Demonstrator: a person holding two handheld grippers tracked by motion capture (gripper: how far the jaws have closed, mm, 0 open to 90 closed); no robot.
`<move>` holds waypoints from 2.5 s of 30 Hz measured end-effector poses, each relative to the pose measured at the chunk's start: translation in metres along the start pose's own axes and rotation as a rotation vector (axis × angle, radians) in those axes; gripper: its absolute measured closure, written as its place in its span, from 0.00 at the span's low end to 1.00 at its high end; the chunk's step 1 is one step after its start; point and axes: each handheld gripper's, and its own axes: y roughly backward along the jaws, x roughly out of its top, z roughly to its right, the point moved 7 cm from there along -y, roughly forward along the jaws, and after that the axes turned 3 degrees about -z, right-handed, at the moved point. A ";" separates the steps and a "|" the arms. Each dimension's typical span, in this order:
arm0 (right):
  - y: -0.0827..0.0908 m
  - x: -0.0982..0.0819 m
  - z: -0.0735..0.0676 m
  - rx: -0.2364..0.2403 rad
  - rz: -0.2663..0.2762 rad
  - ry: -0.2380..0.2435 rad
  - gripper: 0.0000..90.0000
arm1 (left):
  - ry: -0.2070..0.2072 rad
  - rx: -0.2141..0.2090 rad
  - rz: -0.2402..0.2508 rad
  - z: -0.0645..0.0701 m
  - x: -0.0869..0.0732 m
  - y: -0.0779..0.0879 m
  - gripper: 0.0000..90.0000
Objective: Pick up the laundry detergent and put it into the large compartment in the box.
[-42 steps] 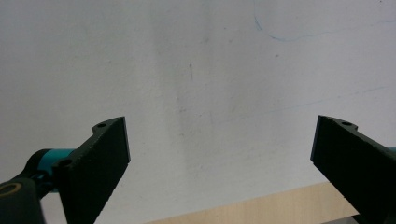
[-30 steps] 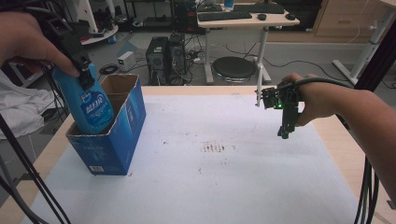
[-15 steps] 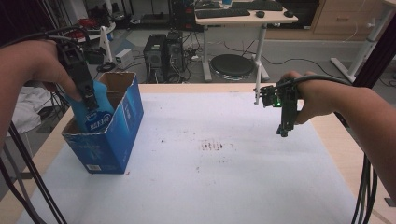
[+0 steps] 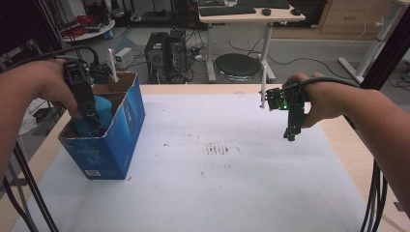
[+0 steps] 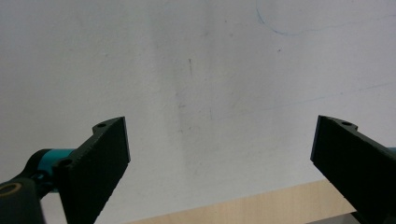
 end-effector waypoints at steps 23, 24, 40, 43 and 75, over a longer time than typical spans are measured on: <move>-0.005 0.006 0.000 0.012 -0.012 -0.003 0.04 | -0.095 0.008 0.032 -0.005 0.010 -0.029 0.42; -0.005 0.006 0.000 0.011 -0.008 -0.004 0.04 | -0.091 0.005 0.033 -0.005 0.010 -0.029 0.42; -0.003 0.005 -0.002 0.005 -0.012 0.000 0.04 | -0.051 -0.001 0.028 -0.008 0.003 -0.026 0.36; -0.003 0.006 -0.002 0.004 -0.007 -0.003 0.04 | -0.055 0.000 0.027 -0.006 0.002 -0.023 0.36; -0.002 0.007 -0.001 0.006 0.016 -0.003 0.04 | -0.027 0.040 0.029 0.010 0.003 0.029 0.18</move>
